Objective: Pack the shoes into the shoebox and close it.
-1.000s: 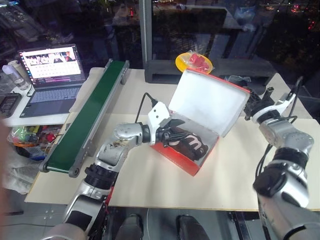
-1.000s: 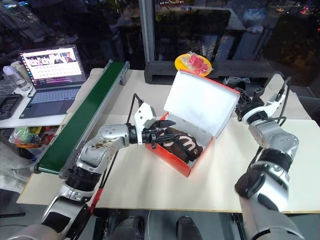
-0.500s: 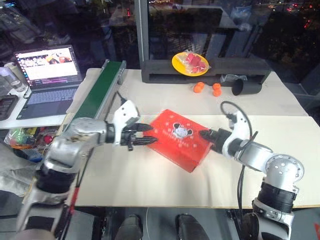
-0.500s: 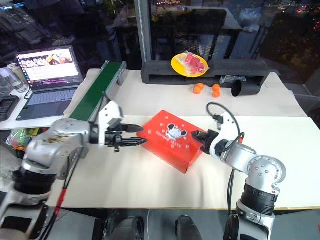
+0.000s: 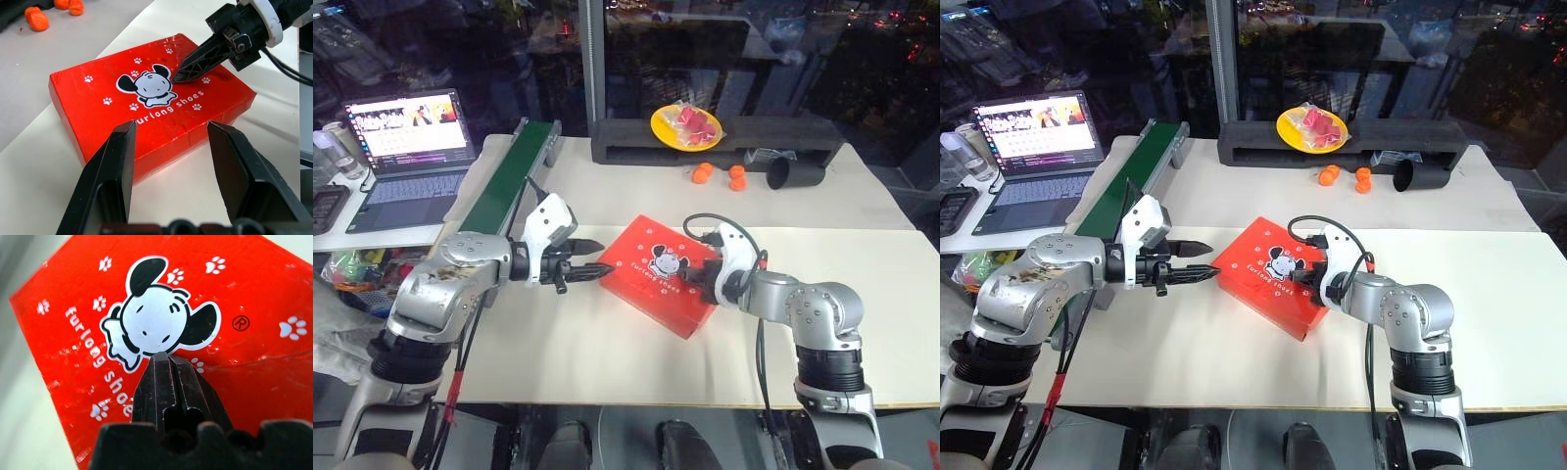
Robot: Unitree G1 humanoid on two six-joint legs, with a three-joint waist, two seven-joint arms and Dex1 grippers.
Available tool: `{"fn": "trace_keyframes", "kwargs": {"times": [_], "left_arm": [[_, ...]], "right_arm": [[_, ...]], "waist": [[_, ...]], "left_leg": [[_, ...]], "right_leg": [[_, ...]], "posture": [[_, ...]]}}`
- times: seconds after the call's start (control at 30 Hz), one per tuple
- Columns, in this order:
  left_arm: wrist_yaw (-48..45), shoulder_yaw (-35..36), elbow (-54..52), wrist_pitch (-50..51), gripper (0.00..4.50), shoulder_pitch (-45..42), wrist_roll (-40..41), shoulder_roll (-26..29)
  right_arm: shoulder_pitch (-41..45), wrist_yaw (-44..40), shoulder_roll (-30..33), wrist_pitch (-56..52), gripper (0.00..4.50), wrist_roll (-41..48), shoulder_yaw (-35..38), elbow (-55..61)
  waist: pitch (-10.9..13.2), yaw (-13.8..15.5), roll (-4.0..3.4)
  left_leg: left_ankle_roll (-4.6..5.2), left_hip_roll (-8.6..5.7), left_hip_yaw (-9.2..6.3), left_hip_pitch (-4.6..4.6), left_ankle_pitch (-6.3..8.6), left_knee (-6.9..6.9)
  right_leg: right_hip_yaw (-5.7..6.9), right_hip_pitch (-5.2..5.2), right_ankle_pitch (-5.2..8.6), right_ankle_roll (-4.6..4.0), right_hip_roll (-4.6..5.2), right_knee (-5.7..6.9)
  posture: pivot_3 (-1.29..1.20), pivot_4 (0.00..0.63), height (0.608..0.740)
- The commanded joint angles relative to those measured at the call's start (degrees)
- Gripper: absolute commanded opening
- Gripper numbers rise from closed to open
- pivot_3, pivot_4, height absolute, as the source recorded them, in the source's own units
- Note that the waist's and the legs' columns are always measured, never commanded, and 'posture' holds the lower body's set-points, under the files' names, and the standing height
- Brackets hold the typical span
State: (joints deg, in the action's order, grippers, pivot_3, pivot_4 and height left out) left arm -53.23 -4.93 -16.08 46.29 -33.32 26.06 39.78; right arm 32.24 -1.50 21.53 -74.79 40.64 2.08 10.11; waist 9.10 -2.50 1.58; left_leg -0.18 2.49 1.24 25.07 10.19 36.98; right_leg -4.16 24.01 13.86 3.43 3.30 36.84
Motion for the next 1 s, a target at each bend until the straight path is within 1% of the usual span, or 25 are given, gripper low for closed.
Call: {"fn": "trace_keyframes", "kwargs": {"times": [0.03, 0.1, 0.17, 0.23, 0.3, 0.33, 0.37, 0.43, 0.5, 0.53, 0.63, 0.7, 0.77, 1.0], "left_arm": [[1.40, 0.96, -1.22, -2.06, 2.45, -0.15, -0.60, -0.29], [2.77, 1.79, -0.32, -2.65, 2.45, -0.35, -0.77, -1.05], [5.35, 3.59, 1.11, -3.38, 2.45, -0.71, -0.59, -2.98], [8.29, 5.46, 2.78, -4.23, 2.45, -0.81, -0.65, -5.22], [11.53, 6.63, 4.84, -5.78, 2.45, -0.26, -2.11, -6.87], [13.16, 7.02, 5.66, -6.66, 2.45, 0.12, -3.07, -7.63], [15.78, 8.02, 6.64, -8.09, 2.45, 0.44, -3.91, -9.14], [20.46, 9.17, 8.41, -9.28, 2.45, 0.82, -5.64, -11.36], [22.16, 9.51, 8.49, -10.12, 2.45, 1.51, -6.23, -12.50], [22.83, 9.68, 8.31, -10.44, 2.45, 1.82, -6.45, -13.00], [26.03, 10.94, 8.11, -10.06, 2.45, 2.51, -6.40, -15.02], [28.82, 12.38, 7.44, -9.42, 2.45, 3.81, -6.03, -16.97], [30.08, 12.84, 6.86, -9.23, 2.45, 4.79, -5.93, -18.07], [36.81, 12.93, 7.70, -10.66, 2.45, 7.85, -9.36, -20.68]], "right_arm": [[-1.02, -0.81, 1.19, -1.89, 0.01, -3.02, -0.44, -1.14], [0.31, -1.48, 1.32, -1.99, 0.01, -2.43, 1.86, 1.60], [3.27, -1.50, -0.28, 0.41, 0.01, 0.19, 8.55, 4.58], [5.34, -1.40, -0.62, 2.71, 0.01, 1.25, 13.49, 6.39], [5.38, -1.65, 1.87, 6.38, 0.01, -1.42, 15.59, 7.85], [4.40, -1.61, 4.15, 9.08, 0.01, -4.47, 15.48, 8.15], [2.35, -0.97, 7.62, 12.58, 0.01, -9.39, 13.89, 7.94], [-2.57, 0.14, 14.21, 18.51, 0.01, -18.53, 8.74, 6.84], [-6.71, -0.37, 18.51, 22.30, 0.01, -24.14, 4.14, 6.21], [-8.30, -0.97, 19.53, 23.94, 0.01, -25.83, 2.86, 6.12], [-11.30, -1.40, 18.40, 27.24, 0.01, -27.81, 3.64, 6.45], [-14.93, -0.09, 19.93, 31.27, 0.01, -33.15, 1.90, 6.86], [-16.82, 0.05, 19.85, 33.50, 0.01, -35.46, 1.58, 6.56], [-19.68, 1.83, 15.91, 35.26, 0.01, -39.65, 4.55, 5.92]], "waist": [[-0.12, 0.07, 0.19], [-0.17, 0.13, 0.27], [-0.16, 0.23, 0.28], [-0.14, 0.30, 0.28], [-0.11, 0.40, 0.26], [-0.12, 0.42, 0.26], [-0.12, 0.57, 0.26], [-0.12, 1.40, 0.28], [-0.12, 1.77, 0.29], [-0.12, 1.72, 0.30], [-0.12, 1.10, 0.29], [-0.12, 0.94, 0.28], [-0.12, 0.92, 0.28], [-0.12, 1.52, 0.29]], "left_leg": [[0.00, 0.00, 0.00, -0.02, 0.00, 0.00], [0.00, 0.00, 0.00, -0.02, 0.00, 0.01], [0.00, -0.02, 0.01, 0.02, 0.00, 0.02], [0.00, -0.03, 0.01, 0.18, 0.00, 0.03], [0.00, -0.03, 0.01, 0.24, 0.00, 0.02], [0.00, -0.03, 0.01, 0.24, 0.00, 0.02], [0.00, -0.02, 0.00, 0.26, 0.01, -0.02], [0.00, -0.07, -0.02, 0.28, 0.01, -0.07], [0.00, -0.10, 0.01, 0.31, 0.01, -0.06], [0.00, -0.13, 0.04, 0.31, 0.01, -0.06], [-0.01, -0.12, 0.13, 0.24, 0.00, 0.00], [-0.01, -0.12, 0.14, 0.17, 0.00, 0.02], [-0.01, -0.12, 0.13, 0.16, 0.00, 0.02], [-0.02, -0.14, 0.12, 0.15, 0.00, 0.04]], "right_leg": [[0.00, -0.02, 0.00, 0.00, 0.00, 0.00], [0.00, -0.02, 0.00, 0.00, 0.01, 0.00], [0.00, 0.01, 0.00, 0.00, 0.04, -0.01], [-0.01, 0.18, -0.01, 0.00, 0.05, 0.03], [0.00, 0.25, -0.01, 0.00, 0.04, 0.04], [0.00, 0.26, 0.00, 0.00, 0.05, 0.04], [0.03, 0.26, 0.00, 0.01, 0.04, -0.02], [0.07, 0.23, 0.02, 0.03, 0.09, -0.08], [0.07, 0.23, 0.02, 0.03, 0.13, -0.15], [0.05, 0.24, 0.02, 0.03, 0.17, -0.15], [-0.09, 0.25, 0.00, 0.02, 0.15, -0.04], [-0.15, 0.22, 0.00, 0.02, 0.13, 0.03], [-0.14, 0.20, 0.01, 0.03, 0.13, 0.03], [-0.13, 0.16, 0.00, 0.03, 0.14, 0.02]], "posture": [[0.00, 0.150, 0.719], [0.00, 0.150, 0.719], [0.00, 0.150, 0.719], [0.00, 0.150, 0.719], [0.00, 0.150, 0.719], [0.00, 0.150, 0.719], [0.00, 0.150, 0.719], [0.00, 0.150, 0.719], [0.00, 0.150, 0.719], [0.00, 0.150, 0.719], [0.00, 0.150, 0.719], [0.00, 0.150, 0.719], [0.00, 0.150, 0.719], [0.00, 0.150, 0.719]]}}
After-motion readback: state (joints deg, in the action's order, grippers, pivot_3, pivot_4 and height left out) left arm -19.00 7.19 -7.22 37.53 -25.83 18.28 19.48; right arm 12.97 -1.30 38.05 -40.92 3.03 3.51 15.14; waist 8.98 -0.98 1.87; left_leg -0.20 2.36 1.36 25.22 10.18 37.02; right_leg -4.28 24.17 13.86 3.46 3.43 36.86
